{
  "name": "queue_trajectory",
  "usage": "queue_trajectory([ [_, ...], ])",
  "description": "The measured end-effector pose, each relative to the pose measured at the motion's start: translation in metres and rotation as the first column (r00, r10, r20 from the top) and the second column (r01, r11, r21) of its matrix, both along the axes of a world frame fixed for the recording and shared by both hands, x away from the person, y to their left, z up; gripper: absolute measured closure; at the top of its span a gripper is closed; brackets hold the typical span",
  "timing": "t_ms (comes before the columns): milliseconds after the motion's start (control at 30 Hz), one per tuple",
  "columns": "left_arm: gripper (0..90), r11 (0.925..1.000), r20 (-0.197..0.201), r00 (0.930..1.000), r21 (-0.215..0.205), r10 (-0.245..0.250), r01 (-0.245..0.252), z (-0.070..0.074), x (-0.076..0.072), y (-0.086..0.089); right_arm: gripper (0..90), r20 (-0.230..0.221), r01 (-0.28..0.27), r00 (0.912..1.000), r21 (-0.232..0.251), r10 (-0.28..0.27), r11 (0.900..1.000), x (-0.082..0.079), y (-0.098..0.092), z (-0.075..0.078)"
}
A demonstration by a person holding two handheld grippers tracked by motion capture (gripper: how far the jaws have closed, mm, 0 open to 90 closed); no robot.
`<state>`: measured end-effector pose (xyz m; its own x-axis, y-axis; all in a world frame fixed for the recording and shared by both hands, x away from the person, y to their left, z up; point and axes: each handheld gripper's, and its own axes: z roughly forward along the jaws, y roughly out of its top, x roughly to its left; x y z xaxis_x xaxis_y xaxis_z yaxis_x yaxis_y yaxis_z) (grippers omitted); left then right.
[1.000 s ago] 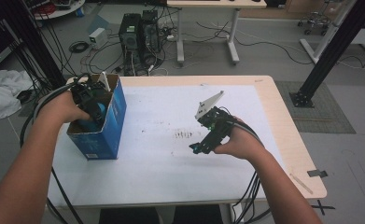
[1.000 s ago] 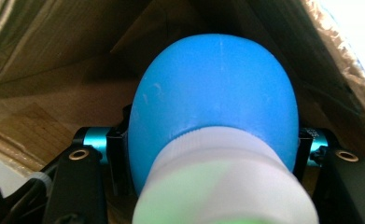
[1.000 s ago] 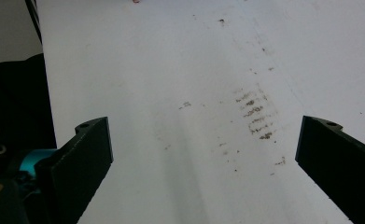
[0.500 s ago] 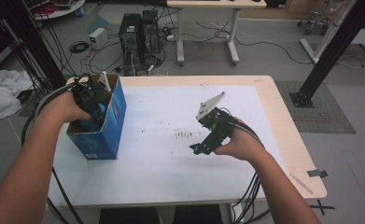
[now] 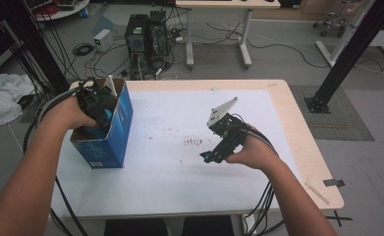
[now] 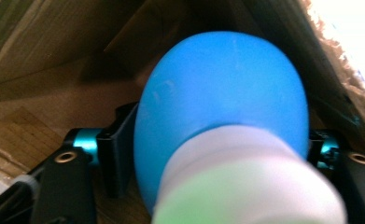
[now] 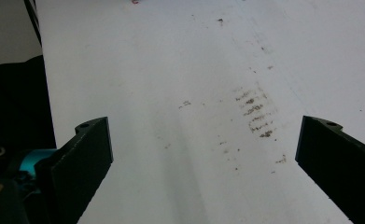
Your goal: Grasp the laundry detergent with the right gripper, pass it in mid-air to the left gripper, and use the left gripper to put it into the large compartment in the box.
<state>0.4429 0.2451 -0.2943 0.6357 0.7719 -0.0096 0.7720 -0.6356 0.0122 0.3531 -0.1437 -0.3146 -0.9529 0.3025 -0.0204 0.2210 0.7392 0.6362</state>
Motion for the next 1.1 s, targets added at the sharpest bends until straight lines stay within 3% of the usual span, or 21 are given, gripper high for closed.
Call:
queue_trajectory([
  [67, 31.1, 0.9999, -0.001, 1.0000, -0.014, 0.007, -0.007, 0.002, -0.001, 0.001, 3.0, 0.000, 0.001, 1.0000, -0.001, -0.001, 1.000, 0.000, 0.000, 0.000],
  [1100, 27.9, 1.0000, 0.056, 0.9984, -0.004, 0.003, -0.003, 0.042, -0.014, 0.006, 3.0, -0.003, -0.008, 1.0000, -0.014, 0.008, 1.000, -0.001, 0.005, 0.003],
])
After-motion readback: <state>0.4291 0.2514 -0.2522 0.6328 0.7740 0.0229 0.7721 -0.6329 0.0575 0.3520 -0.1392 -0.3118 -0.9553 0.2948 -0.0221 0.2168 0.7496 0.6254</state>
